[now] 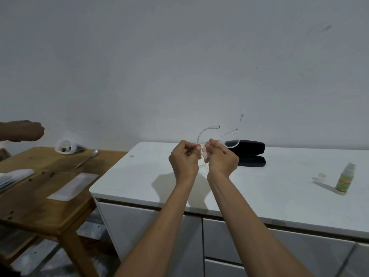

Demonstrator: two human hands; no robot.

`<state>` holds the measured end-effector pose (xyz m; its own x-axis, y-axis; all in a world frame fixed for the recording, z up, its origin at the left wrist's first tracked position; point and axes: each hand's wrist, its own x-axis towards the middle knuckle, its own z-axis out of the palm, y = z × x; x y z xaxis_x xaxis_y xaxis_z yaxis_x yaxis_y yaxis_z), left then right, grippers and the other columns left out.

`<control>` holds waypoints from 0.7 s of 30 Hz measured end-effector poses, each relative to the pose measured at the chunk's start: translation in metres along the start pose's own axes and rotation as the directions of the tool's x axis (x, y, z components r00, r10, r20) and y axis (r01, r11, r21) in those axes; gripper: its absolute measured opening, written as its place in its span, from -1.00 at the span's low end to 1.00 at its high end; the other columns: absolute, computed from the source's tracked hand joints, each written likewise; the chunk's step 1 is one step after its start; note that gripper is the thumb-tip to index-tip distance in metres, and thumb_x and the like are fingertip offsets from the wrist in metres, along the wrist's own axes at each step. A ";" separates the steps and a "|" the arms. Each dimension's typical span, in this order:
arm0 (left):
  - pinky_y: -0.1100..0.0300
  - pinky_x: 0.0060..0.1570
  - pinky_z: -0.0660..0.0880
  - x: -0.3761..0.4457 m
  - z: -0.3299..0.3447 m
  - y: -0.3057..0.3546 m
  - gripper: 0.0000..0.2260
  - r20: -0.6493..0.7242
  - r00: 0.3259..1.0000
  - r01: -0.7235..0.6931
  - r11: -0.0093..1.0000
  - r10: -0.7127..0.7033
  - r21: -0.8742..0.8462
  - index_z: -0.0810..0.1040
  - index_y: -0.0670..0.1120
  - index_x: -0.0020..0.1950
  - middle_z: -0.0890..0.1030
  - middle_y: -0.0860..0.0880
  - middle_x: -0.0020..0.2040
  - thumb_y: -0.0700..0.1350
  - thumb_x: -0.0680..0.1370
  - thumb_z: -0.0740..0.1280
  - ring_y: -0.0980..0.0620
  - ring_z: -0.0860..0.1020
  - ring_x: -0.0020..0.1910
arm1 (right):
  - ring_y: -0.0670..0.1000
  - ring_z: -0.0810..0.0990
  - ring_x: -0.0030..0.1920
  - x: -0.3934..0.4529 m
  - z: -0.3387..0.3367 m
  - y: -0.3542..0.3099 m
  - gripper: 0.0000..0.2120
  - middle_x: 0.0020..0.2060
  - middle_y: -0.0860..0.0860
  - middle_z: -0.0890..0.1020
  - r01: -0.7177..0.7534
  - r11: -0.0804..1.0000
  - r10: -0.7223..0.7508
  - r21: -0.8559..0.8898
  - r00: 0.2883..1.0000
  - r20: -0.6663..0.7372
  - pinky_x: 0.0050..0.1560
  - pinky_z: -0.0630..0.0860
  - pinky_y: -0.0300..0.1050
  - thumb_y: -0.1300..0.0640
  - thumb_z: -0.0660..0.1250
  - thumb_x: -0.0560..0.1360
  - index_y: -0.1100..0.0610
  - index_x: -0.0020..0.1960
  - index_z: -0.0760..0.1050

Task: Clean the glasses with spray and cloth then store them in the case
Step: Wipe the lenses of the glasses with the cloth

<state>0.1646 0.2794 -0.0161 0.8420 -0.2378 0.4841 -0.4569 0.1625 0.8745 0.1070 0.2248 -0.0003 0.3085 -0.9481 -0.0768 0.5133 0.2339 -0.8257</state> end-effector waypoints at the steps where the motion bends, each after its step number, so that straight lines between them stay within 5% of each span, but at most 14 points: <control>1: 0.05 -0.20 0.62 0.001 0.001 -0.001 -0.88 -0.007 1.000 0.010 1.000 -0.010 -0.005 0.58 -0.19 -0.22 0.68 -0.14 -0.32 -0.33 0.47 0.47 -0.07 0.65 -0.37 | -0.09 0.66 -0.39 0.001 -0.001 -0.001 -0.77 -0.36 -0.10 0.72 0.014 1.000 -0.014 -0.019 1.000 0.000 -0.32 0.58 -0.25 0.45 0.50 0.39 0.12 -0.21 0.73; 5: 0.04 -0.20 0.61 0.008 0.000 -0.002 -0.87 -0.028 0.999 0.027 1.000 -0.027 0.001 0.59 -0.17 -0.23 0.67 -0.12 -0.35 -0.32 0.46 0.48 -0.02 0.63 -0.40 | -0.10 0.63 -0.44 0.002 -0.012 -0.003 -0.81 -0.34 -0.03 0.73 0.086 0.980 -0.064 -0.178 0.990 0.124 -0.29 0.57 -0.25 0.39 0.51 0.40 0.11 -0.20 0.73; 10: 0.17 -0.32 0.60 0.005 0.008 0.006 -0.90 0.002 1.000 -0.018 1.000 0.018 -0.007 0.58 -0.25 -0.21 0.68 -0.17 -0.31 -0.36 0.47 0.46 -0.01 0.64 -0.40 | -0.09 0.54 -0.45 0.003 -0.008 -0.006 -0.80 -0.34 0.05 0.66 0.126 0.975 -0.097 -0.181 0.982 0.162 -0.36 0.50 -0.29 0.38 0.46 0.43 0.11 -0.16 0.73; 16: 0.21 -0.31 0.58 0.011 0.001 0.000 -0.89 -0.013 1.000 -0.016 1.000 0.017 0.022 0.60 -0.22 -0.22 0.69 -0.13 -0.29 -0.35 0.47 0.47 0.02 0.66 -0.34 | 0.07 0.61 -0.35 0.014 -0.020 -0.011 -0.88 -0.36 0.14 0.69 -0.015 0.965 0.112 -0.263 0.928 0.356 -0.22 0.56 -0.12 0.38 0.47 0.45 0.25 -0.05 0.71; 21: -0.03 -0.23 0.64 0.009 0.001 -0.006 -0.86 0.016 0.998 -0.054 0.996 0.053 0.074 0.57 -0.17 -0.23 0.67 -0.13 -0.31 -0.32 0.47 0.46 -0.10 0.66 -0.35 | 0.04 0.62 -0.39 0.009 -0.024 -0.006 -0.89 -0.27 0.14 0.75 0.013 0.971 0.025 -0.237 0.988 0.154 -0.38 0.53 -0.21 0.36 0.52 0.38 0.20 -0.14 0.74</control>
<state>0.1746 0.2754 -0.0173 0.8118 -0.2438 0.5306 -0.5220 0.1043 0.8466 0.0875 0.2100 -0.0092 0.4404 -0.8977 -0.0103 0.3130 0.1643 -0.9354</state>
